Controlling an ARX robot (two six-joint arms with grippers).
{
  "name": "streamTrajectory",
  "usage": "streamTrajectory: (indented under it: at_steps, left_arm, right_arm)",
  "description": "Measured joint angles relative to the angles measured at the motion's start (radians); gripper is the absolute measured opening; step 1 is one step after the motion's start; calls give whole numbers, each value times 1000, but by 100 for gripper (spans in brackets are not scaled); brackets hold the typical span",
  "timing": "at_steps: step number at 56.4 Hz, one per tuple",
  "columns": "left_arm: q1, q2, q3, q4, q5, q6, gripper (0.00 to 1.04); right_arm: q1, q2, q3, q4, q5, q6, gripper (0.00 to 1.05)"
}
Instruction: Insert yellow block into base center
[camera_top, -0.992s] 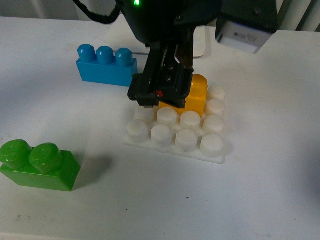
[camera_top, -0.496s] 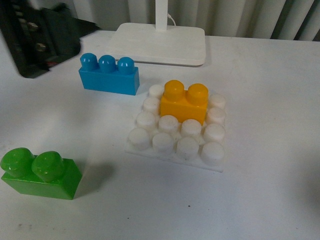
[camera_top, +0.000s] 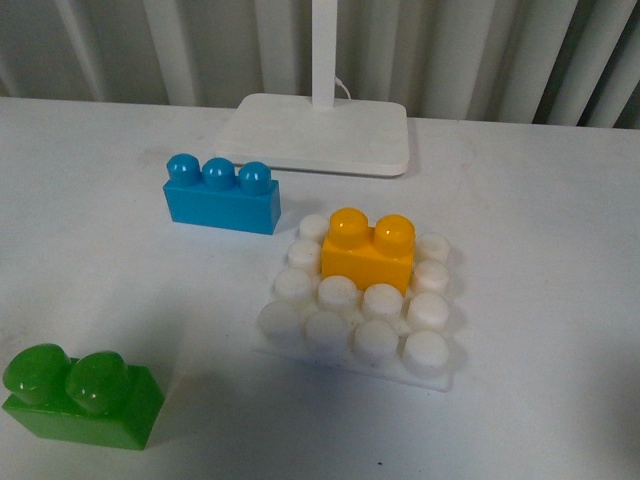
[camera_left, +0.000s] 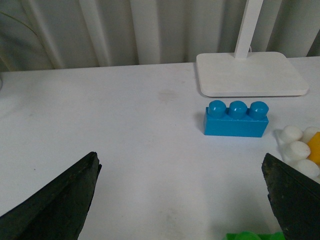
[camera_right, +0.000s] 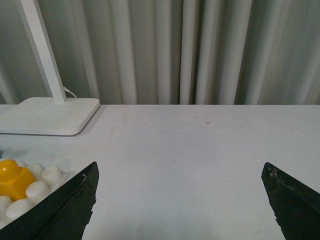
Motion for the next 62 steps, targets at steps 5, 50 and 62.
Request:
streamTrajectory:
  at_steps: [5,50,62]
  left_arm:
    - [21,-27,-75,182,-4,-23,81]
    - [254,-332,-217,74,219,-47,4]
    - [254,-502,-217,-113,219,-47,4]
  right_arm:
    - [0,0,0,0,1,0,96]
    - [0,0,0,0,0,0,96]
    - [0,0,0,0,0,0,96]
